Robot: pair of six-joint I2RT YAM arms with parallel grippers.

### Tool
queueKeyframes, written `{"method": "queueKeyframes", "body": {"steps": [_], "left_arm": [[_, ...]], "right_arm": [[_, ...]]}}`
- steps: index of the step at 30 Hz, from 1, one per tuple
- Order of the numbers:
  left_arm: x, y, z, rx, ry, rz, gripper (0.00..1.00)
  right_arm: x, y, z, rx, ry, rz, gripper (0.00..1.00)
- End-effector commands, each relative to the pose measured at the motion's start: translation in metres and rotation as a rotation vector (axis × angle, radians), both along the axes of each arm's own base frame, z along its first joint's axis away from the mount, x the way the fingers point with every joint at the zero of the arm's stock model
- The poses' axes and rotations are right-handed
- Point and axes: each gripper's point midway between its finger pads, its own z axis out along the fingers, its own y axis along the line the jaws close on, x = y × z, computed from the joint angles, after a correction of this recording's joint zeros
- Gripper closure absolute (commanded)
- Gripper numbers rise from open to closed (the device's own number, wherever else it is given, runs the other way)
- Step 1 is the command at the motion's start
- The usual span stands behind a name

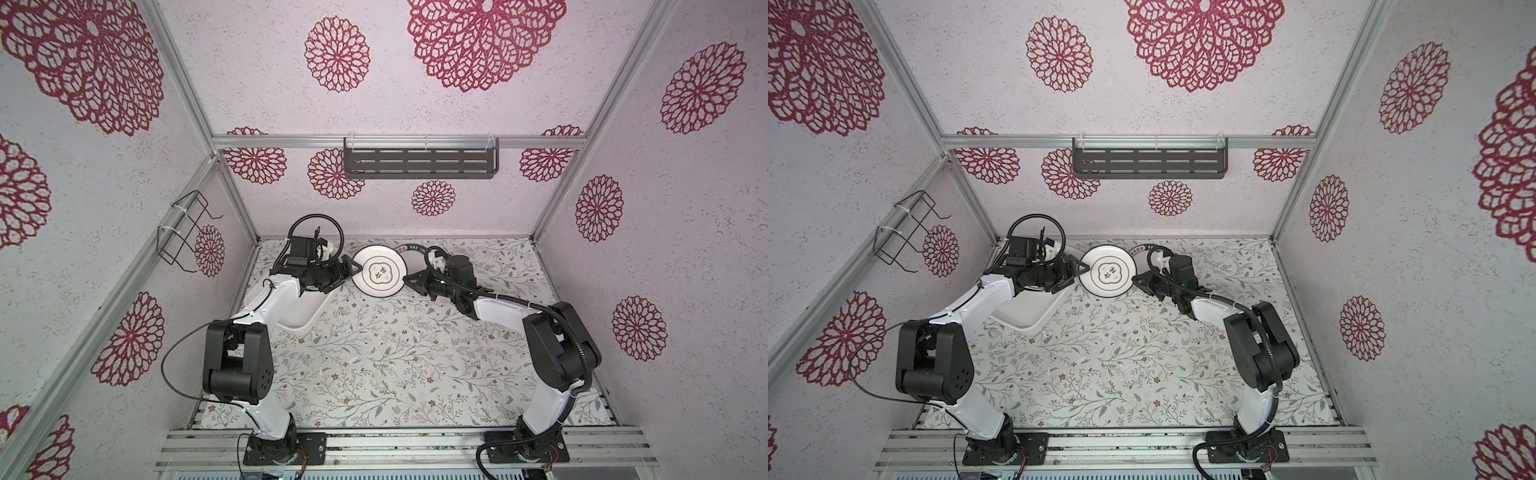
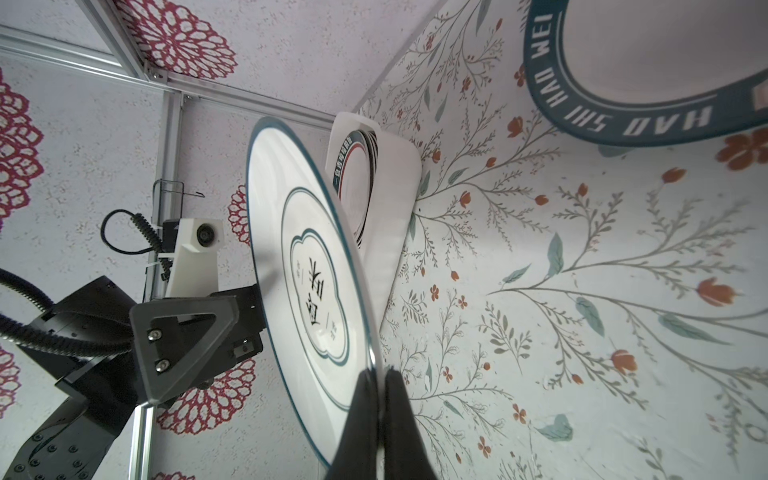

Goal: Place the plates into the plastic bin on the countertop
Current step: 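Grasp the emblem plate's lower edge with the left gripper beside the right gripper, then carry the emblem plate into the bin with the left gripper while the right draws back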

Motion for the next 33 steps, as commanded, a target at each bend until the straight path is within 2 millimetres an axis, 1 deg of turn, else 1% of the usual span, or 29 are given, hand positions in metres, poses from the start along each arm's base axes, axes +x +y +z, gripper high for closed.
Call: {"method": "queueKeyframes", "body": {"steps": [1,3,5,7,9,12,15,18,22,33], "left_arm": [[0.005,-0.002,0.001,-0.041,-0.015,-0.008,0.15],[0.006,0.001,0.001,-0.049,-0.014,0.002,0.2],[0.008,0.004,0.0,-0.066,-0.011,0.015,0.29],[0.01,0.006,0.001,-0.091,-0.013,0.023,0.4],[0.011,0.008,0.001,-0.104,-0.011,0.03,0.55],[0.012,0.01,0.003,-0.115,-0.017,0.033,0.72],[0.012,0.011,0.003,-0.12,-0.017,0.035,0.84],[0.013,0.013,0.002,-0.122,-0.013,0.042,0.93],[0.014,0.015,0.001,-0.129,-0.009,0.048,1.0],[0.014,0.017,0.007,-0.134,-0.029,0.052,1.0]], "right_arm": [[0.001,0.022,0.052,0.102,-0.121,0.062,1.0],[-0.001,0.028,0.054,0.108,-0.124,0.073,1.0],[-0.002,0.033,0.055,0.112,-0.124,0.083,1.0],[-0.003,0.035,0.055,0.116,-0.122,0.091,1.0],[-0.002,0.037,0.054,0.116,-0.117,0.095,1.0],[-0.001,0.037,0.053,0.114,-0.112,0.095,1.0],[0.001,0.037,0.052,0.112,-0.112,0.089,1.0],[0.0,0.036,0.052,0.108,-0.114,0.084,1.0],[0.0,0.035,0.052,0.098,-0.115,0.077,1.0],[0.001,0.035,0.053,0.104,-0.129,0.076,1.0]]}}
